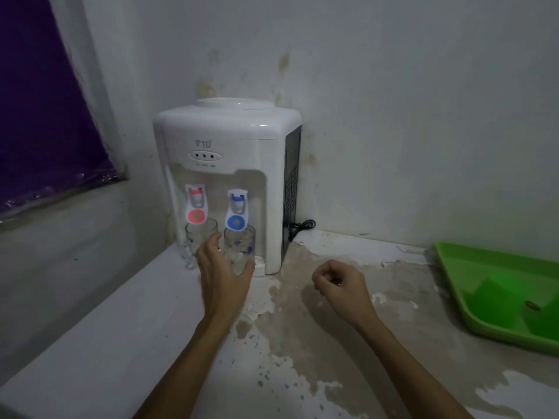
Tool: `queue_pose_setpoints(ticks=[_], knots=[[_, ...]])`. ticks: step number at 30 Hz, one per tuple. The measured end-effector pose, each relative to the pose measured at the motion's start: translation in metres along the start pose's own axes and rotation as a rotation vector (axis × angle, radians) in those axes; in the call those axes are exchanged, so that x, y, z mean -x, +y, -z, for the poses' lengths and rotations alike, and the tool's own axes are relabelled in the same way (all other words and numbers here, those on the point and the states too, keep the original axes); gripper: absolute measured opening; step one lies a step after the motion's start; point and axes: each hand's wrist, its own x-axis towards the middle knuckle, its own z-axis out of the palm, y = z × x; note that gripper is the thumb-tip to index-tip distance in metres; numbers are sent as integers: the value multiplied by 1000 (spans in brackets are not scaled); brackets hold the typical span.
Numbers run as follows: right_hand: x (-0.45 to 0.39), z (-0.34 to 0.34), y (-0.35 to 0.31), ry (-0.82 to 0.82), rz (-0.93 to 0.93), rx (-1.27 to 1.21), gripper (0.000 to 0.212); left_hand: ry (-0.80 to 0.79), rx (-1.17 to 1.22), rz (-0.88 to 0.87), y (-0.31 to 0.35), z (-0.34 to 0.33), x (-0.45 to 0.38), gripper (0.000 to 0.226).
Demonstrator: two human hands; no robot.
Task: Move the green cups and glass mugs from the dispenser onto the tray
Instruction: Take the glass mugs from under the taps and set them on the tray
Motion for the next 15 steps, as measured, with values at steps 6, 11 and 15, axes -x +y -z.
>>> queue_pose_setpoints(ticks=[6, 11, 15], knots=[[-1, 1, -2, -21, -10, -3, 16, -96, 135, 132, -14, -5, -18, 74], [1, 7, 2, -7, -16, 9, 14, -50, 171, 184, -25, -4, -21, 33], [4, 9, 2, -10, -24, -4, 16, -48, 140, 137, -35, -4, -21, 42]])
